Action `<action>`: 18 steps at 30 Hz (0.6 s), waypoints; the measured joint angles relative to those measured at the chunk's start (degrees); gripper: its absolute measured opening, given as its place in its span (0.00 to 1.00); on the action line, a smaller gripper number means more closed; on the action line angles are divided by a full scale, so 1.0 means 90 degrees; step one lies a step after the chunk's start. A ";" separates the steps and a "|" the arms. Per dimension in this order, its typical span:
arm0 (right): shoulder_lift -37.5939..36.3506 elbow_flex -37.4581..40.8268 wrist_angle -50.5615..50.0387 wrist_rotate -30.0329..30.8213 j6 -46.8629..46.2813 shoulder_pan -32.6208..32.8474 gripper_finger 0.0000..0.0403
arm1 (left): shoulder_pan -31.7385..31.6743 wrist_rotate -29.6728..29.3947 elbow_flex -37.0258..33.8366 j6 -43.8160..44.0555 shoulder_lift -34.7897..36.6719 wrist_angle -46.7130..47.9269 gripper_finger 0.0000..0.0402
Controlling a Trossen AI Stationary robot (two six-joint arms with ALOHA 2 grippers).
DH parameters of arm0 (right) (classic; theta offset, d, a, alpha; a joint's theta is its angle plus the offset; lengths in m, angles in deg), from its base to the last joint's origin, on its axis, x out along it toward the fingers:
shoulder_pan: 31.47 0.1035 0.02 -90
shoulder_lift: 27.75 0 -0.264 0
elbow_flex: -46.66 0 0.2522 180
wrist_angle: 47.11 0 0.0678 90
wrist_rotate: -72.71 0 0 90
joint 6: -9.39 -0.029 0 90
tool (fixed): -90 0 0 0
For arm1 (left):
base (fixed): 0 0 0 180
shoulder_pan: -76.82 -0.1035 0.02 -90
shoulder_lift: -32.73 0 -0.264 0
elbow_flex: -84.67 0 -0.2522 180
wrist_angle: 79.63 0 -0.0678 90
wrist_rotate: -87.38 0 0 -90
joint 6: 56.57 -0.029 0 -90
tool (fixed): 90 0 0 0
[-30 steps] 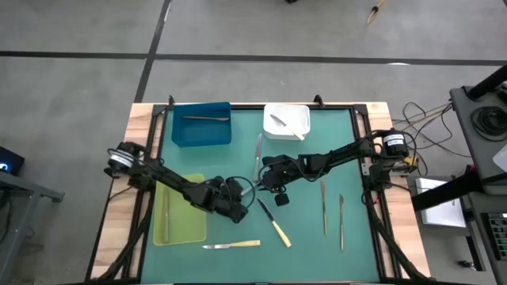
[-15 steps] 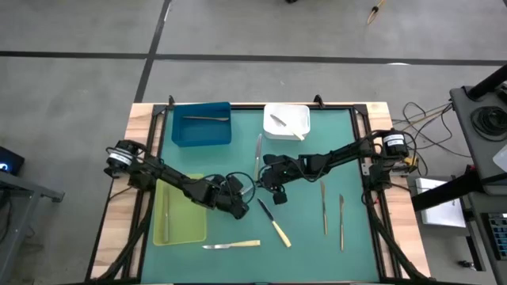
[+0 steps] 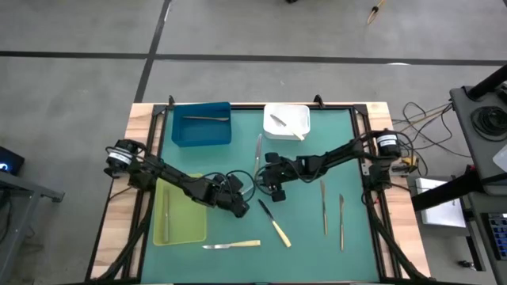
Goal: Sort silverware by color (type)
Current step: Put the bottom green knife into the green bin
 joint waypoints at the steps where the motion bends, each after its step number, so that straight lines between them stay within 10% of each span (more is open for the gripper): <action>1: 0.0028 0.0000 0.0009 0.0018 0.0016 -0.0005 0.41 | 0.0000 0.0000 0.0000 -0.0010 -0.0002 0.0000 0.03; 18: 0.0109 0.0010 -0.0067 0.0018 0.0234 -0.0059 0.27 | -0.0002 -0.0002 -0.0005 -0.0123 -0.0008 -0.0031 0.03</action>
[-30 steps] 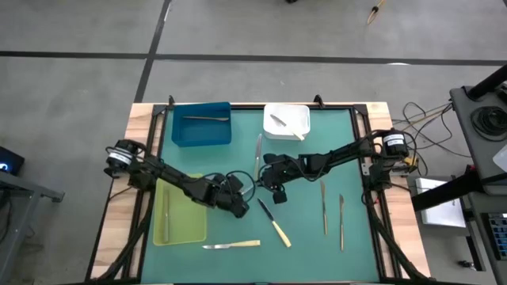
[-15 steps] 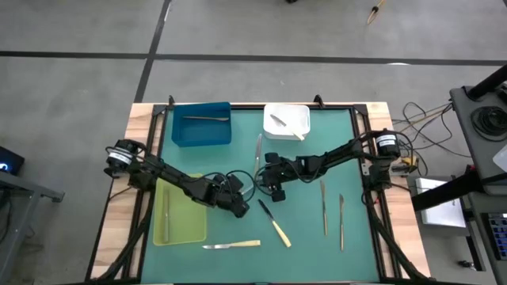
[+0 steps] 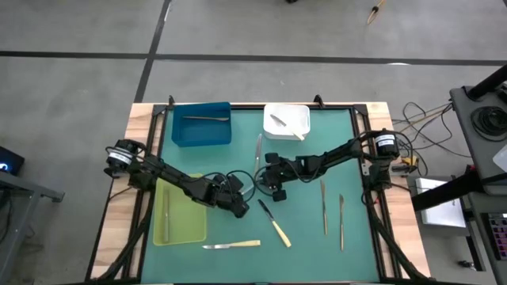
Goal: Sort silverware by color (type)
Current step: Put the bottom green knife into the green bin
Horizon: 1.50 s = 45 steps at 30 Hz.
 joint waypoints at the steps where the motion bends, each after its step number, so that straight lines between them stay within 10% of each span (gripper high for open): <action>1: 0.0000 0.0000 -0.0002 0.0000 0.0028 0.0000 0.25 | 0.0000 0.0001 0.0000 0.0000 0.0001 -0.0001 0.03; 13: 0.0241 -0.0005 0.0109 -0.0062 0.0397 -0.0075 0.04 | 0.0000 -0.0035 -0.0001 -0.0156 -0.0001 -0.0023 0.03; 45: 0.0034 -0.0211 -0.0582 -0.0891 -0.0212 -0.0080 0.02 | 0.0007 -0.0206 0.0516 -0.2592 0.0130 0.0961 0.26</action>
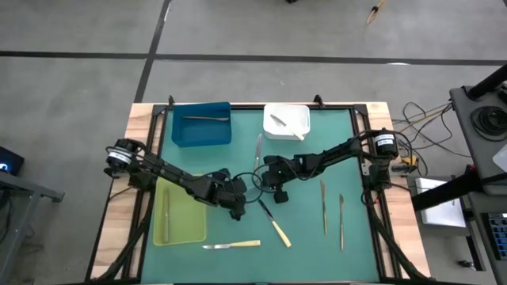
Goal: Sort silverware by color (type)
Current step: Put the bottom green knife into the green bin
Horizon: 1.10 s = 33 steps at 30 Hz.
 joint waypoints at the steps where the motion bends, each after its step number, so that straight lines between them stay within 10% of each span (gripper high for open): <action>1: 0.0000 0.0000 0.0000 0.0000 0.0001 0.0000 0.02 | 0.0000 -0.0011 -0.0007 -0.0059 0.0000 -0.0001 0.25; 33: 0.0000 0.0000 -0.0020 0.0009 0.0034 -0.0002 0.02 | -0.0049 -0.0427 -0.0494 -0.0106 0.0002 -0.0736 0.19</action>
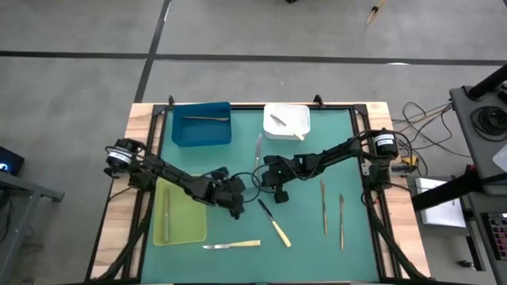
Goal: Sort silverware by color (type)
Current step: Put the bottom green knife into the green bin
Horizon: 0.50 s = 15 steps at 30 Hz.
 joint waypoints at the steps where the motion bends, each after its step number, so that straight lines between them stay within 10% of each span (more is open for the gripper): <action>1: 0.0000 0.0000 -0.0001 0.0000 0.0000 0.0000 0.02 | 0.0000 -0.0008 0.0000 -0.0063 0.0000 -0.0082 0.20; 15: 0.0000 0.0000 0.0009 0.0005 0.0005 0.0000 0.02 | -0.0024 -0.0080 -0.0135 -0.0304 0.0000 -0.0333 0.33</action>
